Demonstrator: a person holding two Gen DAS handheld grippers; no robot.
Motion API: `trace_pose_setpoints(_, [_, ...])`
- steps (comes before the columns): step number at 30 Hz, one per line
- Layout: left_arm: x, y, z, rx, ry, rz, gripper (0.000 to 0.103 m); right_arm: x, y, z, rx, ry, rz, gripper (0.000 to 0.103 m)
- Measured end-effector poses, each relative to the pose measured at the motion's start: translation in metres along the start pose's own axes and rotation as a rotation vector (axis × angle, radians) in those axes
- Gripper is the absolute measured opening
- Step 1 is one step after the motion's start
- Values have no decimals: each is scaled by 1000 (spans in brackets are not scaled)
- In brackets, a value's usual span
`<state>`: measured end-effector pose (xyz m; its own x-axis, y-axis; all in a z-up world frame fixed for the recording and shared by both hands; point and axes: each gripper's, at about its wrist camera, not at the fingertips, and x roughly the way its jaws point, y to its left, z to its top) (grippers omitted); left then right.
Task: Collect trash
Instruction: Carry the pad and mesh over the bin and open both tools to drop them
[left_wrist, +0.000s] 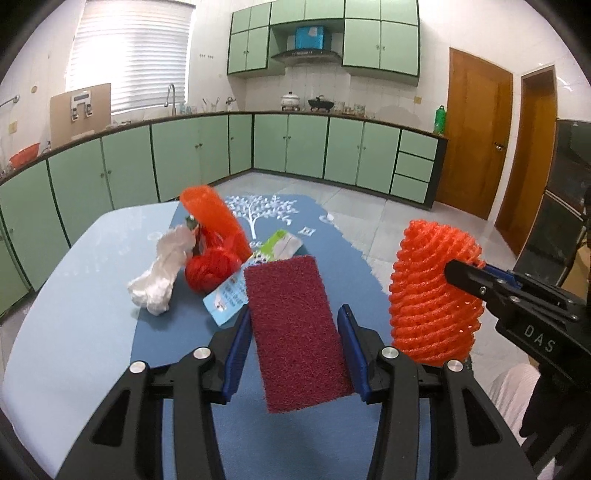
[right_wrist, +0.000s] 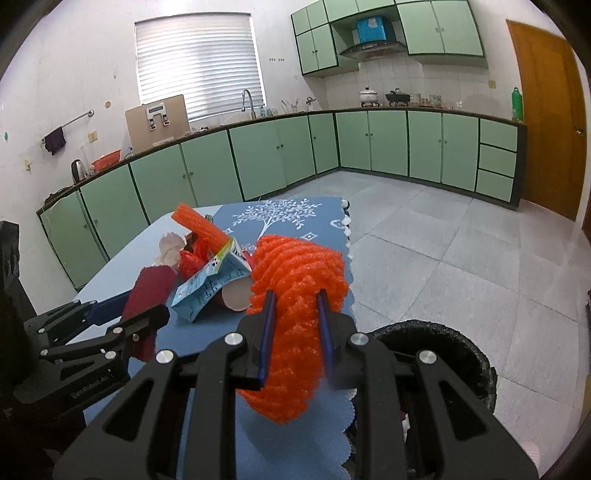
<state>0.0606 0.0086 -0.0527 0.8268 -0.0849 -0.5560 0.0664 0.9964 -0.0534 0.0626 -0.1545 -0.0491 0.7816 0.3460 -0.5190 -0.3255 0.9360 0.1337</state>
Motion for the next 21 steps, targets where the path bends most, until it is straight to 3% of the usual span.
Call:
trace_pose_setpoints(11, [-12,-16,16,24,-48,-43,47,-30,-11,8,2,-46,-30,21])
trace_pose_setpoints(21, [0,-59,38,84,-73,-150,47,-48,-50,9,43,-68,-125,21])
